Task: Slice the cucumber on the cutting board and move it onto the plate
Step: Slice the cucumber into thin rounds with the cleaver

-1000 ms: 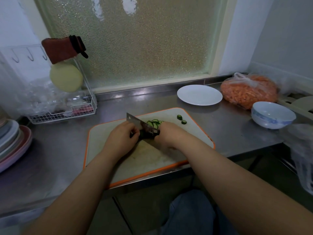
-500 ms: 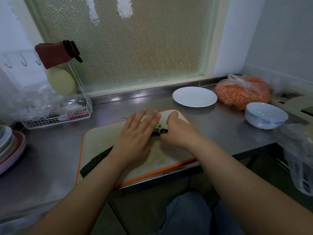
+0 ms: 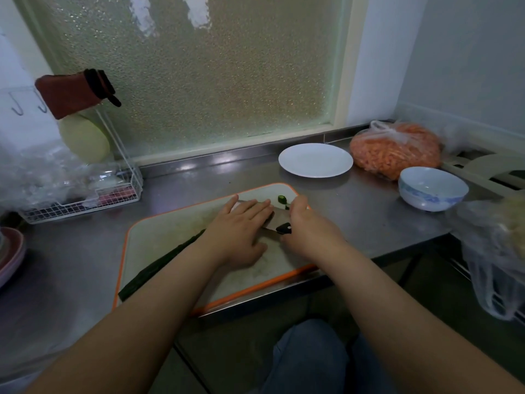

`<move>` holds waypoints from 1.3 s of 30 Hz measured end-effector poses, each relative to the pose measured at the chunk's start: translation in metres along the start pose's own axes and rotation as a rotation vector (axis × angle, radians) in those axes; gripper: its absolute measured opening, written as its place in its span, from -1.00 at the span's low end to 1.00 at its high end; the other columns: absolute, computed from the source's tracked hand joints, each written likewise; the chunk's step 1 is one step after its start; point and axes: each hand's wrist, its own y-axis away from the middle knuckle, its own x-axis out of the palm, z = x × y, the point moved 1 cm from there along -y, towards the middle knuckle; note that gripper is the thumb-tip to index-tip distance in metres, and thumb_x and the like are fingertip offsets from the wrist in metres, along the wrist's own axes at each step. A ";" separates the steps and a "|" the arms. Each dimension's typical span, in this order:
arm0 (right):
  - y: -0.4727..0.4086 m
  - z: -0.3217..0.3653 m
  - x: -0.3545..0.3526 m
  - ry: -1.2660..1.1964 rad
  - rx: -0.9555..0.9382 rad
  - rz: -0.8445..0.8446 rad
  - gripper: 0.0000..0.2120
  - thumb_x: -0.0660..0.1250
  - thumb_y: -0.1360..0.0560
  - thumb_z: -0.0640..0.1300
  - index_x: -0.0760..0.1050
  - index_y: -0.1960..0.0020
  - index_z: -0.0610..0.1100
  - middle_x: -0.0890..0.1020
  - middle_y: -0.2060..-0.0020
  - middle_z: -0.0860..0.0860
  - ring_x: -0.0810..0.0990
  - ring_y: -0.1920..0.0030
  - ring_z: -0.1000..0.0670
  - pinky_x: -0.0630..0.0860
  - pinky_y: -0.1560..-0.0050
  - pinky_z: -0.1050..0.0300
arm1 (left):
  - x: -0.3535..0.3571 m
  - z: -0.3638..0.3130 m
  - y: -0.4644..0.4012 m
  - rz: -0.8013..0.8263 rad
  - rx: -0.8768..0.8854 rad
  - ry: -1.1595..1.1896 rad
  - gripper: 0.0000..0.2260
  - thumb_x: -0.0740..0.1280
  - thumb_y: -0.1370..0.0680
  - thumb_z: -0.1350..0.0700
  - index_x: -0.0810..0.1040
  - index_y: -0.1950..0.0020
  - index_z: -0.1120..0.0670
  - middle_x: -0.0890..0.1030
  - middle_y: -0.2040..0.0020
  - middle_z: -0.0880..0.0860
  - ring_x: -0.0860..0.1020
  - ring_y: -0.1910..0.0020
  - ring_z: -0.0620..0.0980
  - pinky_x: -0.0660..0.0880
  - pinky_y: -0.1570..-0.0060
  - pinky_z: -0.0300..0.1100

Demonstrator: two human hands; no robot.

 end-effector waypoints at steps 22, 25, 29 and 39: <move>0.029 -0.022 -0.046 0.055 0.130 0.045 -0.61 0.37 -0.48 -0.09 0.26 -0.19 -0.13 0.57 -0.07 -0.10 0.56 -0.06 -0.15 0.45 0.03 0.00 | -0.003 0.015 -0.021 0.159 -0.142 -0.014 -0.03 0.07 -0.34 -0.53 -0.04 -0.56 0.04 0.03 -0.57 -0.02 0.01 -0.53 0.00 -0.16 -0.49 0.07; 0.027 -0.020 -0.047 0.089 0.124 0.037 -0.60 0.35 -0.49 -0.11 0.25 -0.22 -0.14 0.56 -0.11 -0.11 0.55 -0.10 -0.18 0.41 0.04 0.02 | -0.004 0.010 -0.020 0.045 -0.044 0.019 0.04 0.10 -0.28 -0.55 -0.13 -0.56 0.01 -0.02 -0.57 -0.05 0.00 -0.53 -0.01 -0.17 -0.49 0.03; 0.026 -0.021 -0.050 0.103 0.125 0.008 -0.57 0.35 -0.48 -0.12 0.22 -0.24 -0.13 0.58 -0.06 -0.10 0.57 -0.05 -0.18 0.40 0.09 0.03 | -0.002 0.009 -0.014 0.053 -0.007 -0.021 0.01 0.02 -0.26 -0.56 -0.10 -0.56 -0.04 -0.02 -0.57 -0.08 -0.01 -0.53 -0.01 -0.15 -0.48 0.02; 0.031 -0.027 -0.072 -0.010 0.106 -0.023 -0.71 0.34 -0.52 -0.04 0.34 -0.17 -0.08 0.58 -0.07 -0.03 0.56 -0.07 -0.12 0.48 0.00 0.02 | 0.000 0.039 -0.008 0.114 -0.228 0.130 -0.36 0.03 -0.51 -0.37 0.30 -0.47 -0.04 0.20 -0.53 -0.03 0.14 -0.49 0.03 0.05 -0.44 -0.04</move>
